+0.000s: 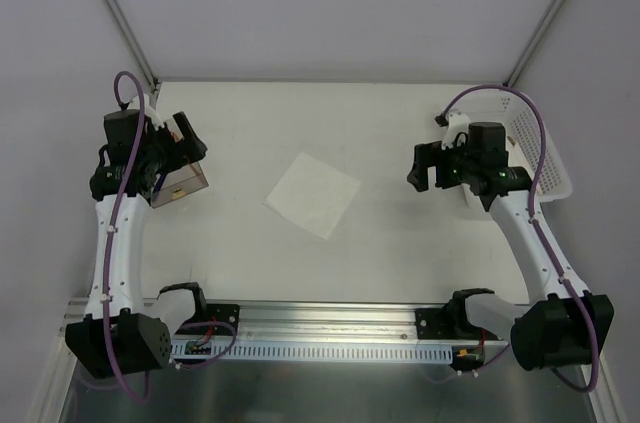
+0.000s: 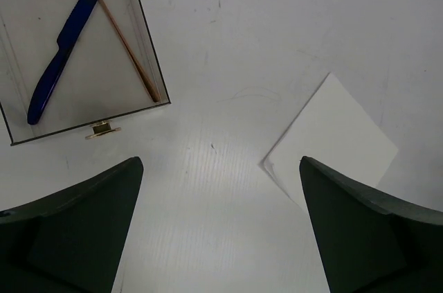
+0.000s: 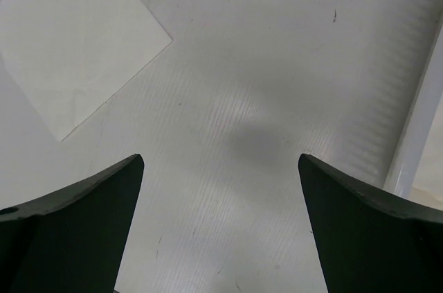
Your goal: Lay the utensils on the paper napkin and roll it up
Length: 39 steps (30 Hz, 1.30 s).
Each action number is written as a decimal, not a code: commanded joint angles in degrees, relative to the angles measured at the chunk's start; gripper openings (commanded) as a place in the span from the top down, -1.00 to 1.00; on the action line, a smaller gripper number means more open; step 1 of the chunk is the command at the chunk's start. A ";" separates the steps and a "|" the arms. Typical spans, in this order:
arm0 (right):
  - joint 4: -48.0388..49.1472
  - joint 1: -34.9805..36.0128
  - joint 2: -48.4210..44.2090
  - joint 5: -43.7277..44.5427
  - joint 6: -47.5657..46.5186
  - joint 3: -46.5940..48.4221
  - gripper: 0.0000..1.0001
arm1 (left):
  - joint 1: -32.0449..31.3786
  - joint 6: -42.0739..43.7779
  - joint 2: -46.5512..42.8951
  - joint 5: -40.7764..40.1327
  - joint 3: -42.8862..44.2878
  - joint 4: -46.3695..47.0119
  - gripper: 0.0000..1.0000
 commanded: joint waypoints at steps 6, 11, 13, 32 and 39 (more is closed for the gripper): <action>0.61 0.60 2.09 -3.70 -0.16 1.04 -0.99 | 0.48 7.11 5.06 -2.78 8.18 -3.98 -0.97; 0.43 0.86 3.67 -5.37 0.19 1.83 -0.98 | 0.57 16.67 13.58 -0.03 16.61 -7.05 -0.98; 0.43 1.13 4.02 -5.73 0.19 2.00 -0.98 | 0.48 19.15 19.73 -1.88 23.46 -9.16 -0.97; -1.85 1.66 4.11 -8.36 -1.75 0.69 -0.98 | 8.55 25.93 46.81 -8.50 31.83 -13.48 -0.10; -1.85 1.66 5.08 -8.19 -1.66 1.21 -0.98 | 10.85 24.79 51.47 -4.87 30.61 -13.47 -0.12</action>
